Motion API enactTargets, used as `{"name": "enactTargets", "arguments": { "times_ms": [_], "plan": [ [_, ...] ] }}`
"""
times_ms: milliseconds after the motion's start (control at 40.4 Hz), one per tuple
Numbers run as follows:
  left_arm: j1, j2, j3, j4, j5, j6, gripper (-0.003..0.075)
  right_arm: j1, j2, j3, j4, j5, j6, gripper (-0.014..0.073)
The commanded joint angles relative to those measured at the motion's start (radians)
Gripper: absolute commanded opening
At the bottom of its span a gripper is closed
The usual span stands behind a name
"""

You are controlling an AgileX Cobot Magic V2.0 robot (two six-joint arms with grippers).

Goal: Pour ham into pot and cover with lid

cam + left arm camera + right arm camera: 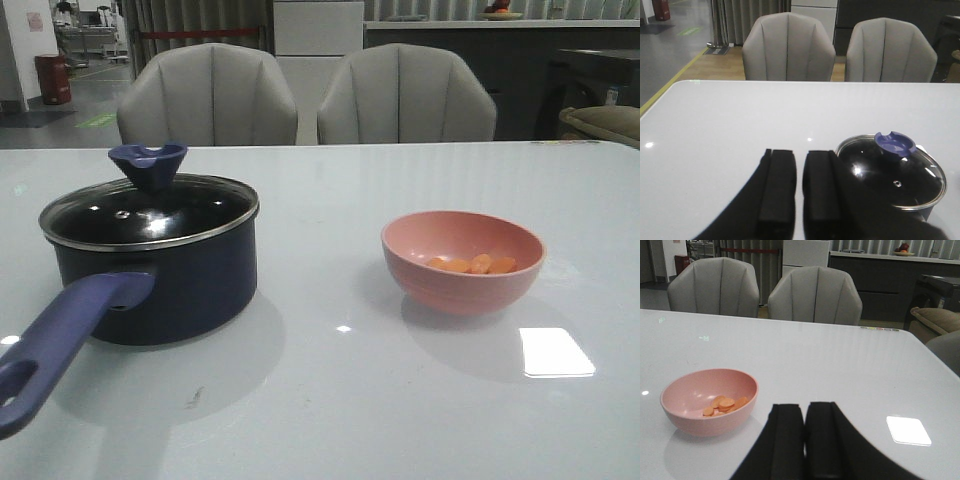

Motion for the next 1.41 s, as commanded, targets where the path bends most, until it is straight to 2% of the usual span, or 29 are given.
{"name": "enactTargets", "arguments": {
  "times_ms": [0, 173, 248, 446, 694, 892, 1189, 1387],
  "plan": [
    [0.003, 0.026, -0.027, -0.004, -0.052, -0.007, 0.0312, -0.005, -0.02, -0.005, -0.007, -0.078, -0.002, 0.0159],
    [0.003, 0.075, -0.027, -0.007, -0.03, -0.007, 0.0594, -0.005, -0.02, -0.005, -0.007, -0.078, -0.002, 0.0159],
    [0.003, 0.109, -0.04, -0.013, -0.006, -0.007, 0.0643, -0.005, -0.02, -0.005, -0.007, -0.078, -0.002, 0.0159],
    [-0.004, 0.268, -0.158, -0.014, 0.113, -0.007, 0.0645, -0.005, -0.02, -0.005, -0.007, -0.078, -0.002, 0.0159],
    [-0.032, 0.543, -0.39, -0.067, 0.223, -0.007, 0.0645, -0.005, -0.02, -0.005, -0.007, -0.078, -0.002, 0.0159],
    [-0.034, 0.779, -0.541, -0.104, 0.265, -0.007, 0.0644, -0.005, -0.02, -0.005, -0.007, -0.078, -0.002, 0.0159],
    [-0.198, 1.047, -0.72, -0.095, 0.294, -0.065, 0.0644, -0.007, -0.02, -0.005, -0.007, -0.078, -0.002, 0.0159],
    [-0.315, 1.22, -0.866, 0.033, 0.357, -0.204, 0.0637, -0.007, -0.02, -0.005, -0.007, -0.078, -0.002, 0.0159]
  ]
}}
